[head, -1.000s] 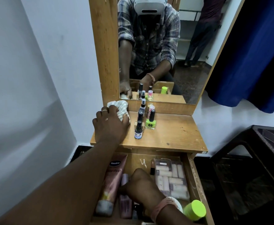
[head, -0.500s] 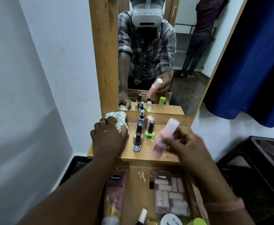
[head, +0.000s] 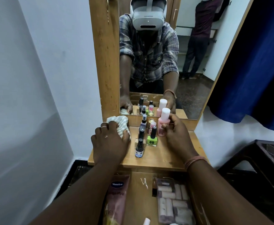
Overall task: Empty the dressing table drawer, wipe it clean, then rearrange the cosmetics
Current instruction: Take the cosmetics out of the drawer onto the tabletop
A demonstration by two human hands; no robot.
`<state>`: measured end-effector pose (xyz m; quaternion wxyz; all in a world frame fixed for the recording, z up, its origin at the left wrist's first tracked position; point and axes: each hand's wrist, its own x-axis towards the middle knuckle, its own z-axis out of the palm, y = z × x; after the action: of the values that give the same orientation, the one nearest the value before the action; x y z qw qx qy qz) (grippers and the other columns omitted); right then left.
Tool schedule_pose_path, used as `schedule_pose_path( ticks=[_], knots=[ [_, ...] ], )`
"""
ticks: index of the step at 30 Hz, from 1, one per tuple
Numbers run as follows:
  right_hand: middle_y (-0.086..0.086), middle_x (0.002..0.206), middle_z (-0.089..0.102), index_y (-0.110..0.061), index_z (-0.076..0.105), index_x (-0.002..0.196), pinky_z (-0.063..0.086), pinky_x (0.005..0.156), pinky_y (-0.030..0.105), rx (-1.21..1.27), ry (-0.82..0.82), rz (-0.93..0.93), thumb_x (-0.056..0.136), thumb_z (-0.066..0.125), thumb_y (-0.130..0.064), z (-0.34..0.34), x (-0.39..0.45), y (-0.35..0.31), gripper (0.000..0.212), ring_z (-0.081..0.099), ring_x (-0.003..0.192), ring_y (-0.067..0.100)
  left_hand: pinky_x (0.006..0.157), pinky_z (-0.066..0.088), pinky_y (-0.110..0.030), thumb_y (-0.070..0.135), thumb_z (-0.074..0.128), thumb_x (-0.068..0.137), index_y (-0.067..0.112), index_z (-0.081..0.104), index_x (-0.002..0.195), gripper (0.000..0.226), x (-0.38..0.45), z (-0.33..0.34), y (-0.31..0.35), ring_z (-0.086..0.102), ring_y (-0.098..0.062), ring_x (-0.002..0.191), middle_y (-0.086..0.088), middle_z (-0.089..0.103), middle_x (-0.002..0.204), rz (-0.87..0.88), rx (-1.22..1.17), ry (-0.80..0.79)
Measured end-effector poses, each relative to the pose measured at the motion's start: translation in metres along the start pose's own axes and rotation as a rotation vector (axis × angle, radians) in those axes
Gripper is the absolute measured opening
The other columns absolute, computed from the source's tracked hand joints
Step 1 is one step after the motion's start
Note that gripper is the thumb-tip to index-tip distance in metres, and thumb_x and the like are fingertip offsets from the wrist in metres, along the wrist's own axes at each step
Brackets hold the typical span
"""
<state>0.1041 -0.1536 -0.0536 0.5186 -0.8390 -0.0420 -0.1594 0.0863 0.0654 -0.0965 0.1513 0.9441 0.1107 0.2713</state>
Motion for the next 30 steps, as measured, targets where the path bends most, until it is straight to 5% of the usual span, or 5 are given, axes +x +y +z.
schedule_pose_path(
  ticks=[4, 14, 23, 27, 30],
  knots=[
    [-0.012, 0.12, 0.064, -0.032, 0.056, 0.13, 0.043, 0.084, 0.011, 0.037, 0.017, 0.022, 0.099, 0.054, -0.003, 0.003, -0.009, 0.006, 0.042, 0.059, 0.109, 0.003, 0.086, 0.047, -0.045, 0.055, 0.05, 0.091, 0.022, 0.058, 0.121, 0.045, -0.001, 0.0, 0.0, 0.057, -0.031, 0.106, -0.01, 0.063, 0.116, 0.009, 0.009, 0.015],
    [-0.012, 0.107, 0.07, -0.021, 0.064, 0.118, 0.052, 0.084, 0.02, 0.082, 0.051, 0.163, 0.093, 0.066, -0.006, 0.001, -0.01, 0.009, 0.029, 0.064, 0.098, -0.001, 0.093, 0.045, -0.047, 0.055, 0.049, 0.092, 0.024, 0.056, 0.123, 0.044, 0.0, -0.002, 0.001, 0.054, -0.031, 0.112, -0.009, 0.061, 0.122, -0.013, -0.056, -0.021],
    [0.004, 0.095, 0.05, -0.017, 0.046, 0.089, 0.039, 0.065, 0.015, -0.031, 0.368, 0.102, 0.095, 0.059, -0.007, 0.014, -0.111, -0.023, 0.017, 0.048, 0.076, 0.01, 0.092, 0.044, -0.048, 0.053, 0.051, 0.091, 0.021, 0.057, 0.121, 0.045, -0.001, -0.006, 0.002, 0.054, -0.033, 0.111, -0.011, 0.061, 0.119, -0.021, -0.066, -0.043],
    [-0.004, 0.08, 0.056, -0.026, 0.047, 0.084, 0.049, 0.062, 0.024, -0.06, -0.115, 0.144, 0.096, 0.058, -0.02, 0.054, -0.169, -0.038, 0.017, 0.055, 0.071, 0.007, 0.092, 0.043, -0.047, 0.054, 0.051, 0.092, 0.021, 0.057, 0.121, 0.045, -0.001, -0.007, 0.002, 0.054, -0.033, 0.111, -0.011, 0.061, 0.12, -0.016, -0.064, -0.048],
    [-0.002, 0.109, 0.067, -0.025, 0.057, 0.102, 0.055, 0.077, 0.022, -0.239, -0.482, 0.418, 0.087, 0.068, -0.035, 0.082, -0.185, -0.043, 0.021, 0.066, 0.104, 0.017, 0.092, 0.044, -0.047, 0.056, 0.05, 0.092, 0.022, 0.056, 0.122, 0.045, -0.002, -0.007, 0.001, 0.054, -0.032, 0.112, -0.011, 0.061, 0.121, -0.015, -0.07, -0.053]
  ],
)
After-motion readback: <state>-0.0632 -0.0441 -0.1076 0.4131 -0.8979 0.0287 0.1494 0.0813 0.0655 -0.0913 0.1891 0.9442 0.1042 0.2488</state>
